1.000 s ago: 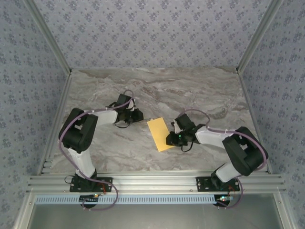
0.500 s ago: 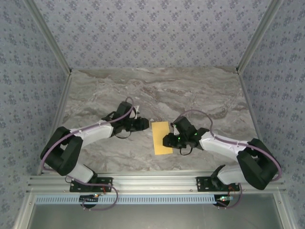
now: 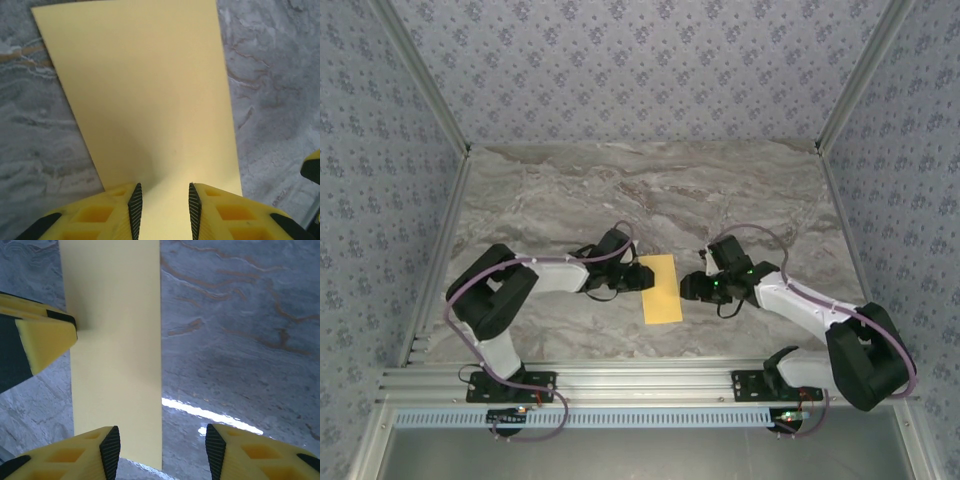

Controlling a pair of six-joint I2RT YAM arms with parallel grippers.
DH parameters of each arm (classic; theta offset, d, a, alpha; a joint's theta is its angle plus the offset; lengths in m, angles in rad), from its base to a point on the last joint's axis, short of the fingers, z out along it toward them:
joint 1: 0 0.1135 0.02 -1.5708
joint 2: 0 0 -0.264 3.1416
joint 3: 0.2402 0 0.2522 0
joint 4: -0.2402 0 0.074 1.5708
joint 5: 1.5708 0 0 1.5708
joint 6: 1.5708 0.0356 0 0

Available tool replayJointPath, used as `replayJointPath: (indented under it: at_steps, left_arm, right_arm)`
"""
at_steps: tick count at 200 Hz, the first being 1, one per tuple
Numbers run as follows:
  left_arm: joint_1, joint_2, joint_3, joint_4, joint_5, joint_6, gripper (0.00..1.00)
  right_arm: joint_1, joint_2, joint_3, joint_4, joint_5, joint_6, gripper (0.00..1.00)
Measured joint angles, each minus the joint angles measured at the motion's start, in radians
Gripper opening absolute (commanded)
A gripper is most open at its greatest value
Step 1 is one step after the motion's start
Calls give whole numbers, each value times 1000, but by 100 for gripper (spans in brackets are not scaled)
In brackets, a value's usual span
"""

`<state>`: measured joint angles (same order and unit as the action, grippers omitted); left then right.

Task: Fold a paper plane with a square sheet of paper (fold left side to right side)
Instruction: Fold the triangle a second time at the center of the table.

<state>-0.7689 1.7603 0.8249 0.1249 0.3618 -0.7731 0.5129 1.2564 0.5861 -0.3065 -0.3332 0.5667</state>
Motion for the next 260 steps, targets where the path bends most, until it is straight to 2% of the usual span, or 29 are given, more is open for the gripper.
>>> replayJointPath:
  at_steps: [47, 93, 190, 228, 260]
  left_arm:
    - [-19, 5, 18, -21, -53, 5, 31]
    - [-24, 4, 19, -24, -67, 5, 31]
    - [-26, 3, 19, -24, -71, 5, 29]
    - [-26, 2, 19, -27, -72, 4, 28]
    - [-26, 2, 19, -27, -74, 4, 28]
  right_arm:
    - [-70, 14, -5, 18, -129, -14, 53]
    - [-77, 117, -5, 56, -214, -3, 51]
    - [-28, 192, 101, 31, -151, 1, 52]
    - [-60, 251, 162, 48, -134, -35, 52]
    - [-98, 358, 239, 124, -145, -63, 51]
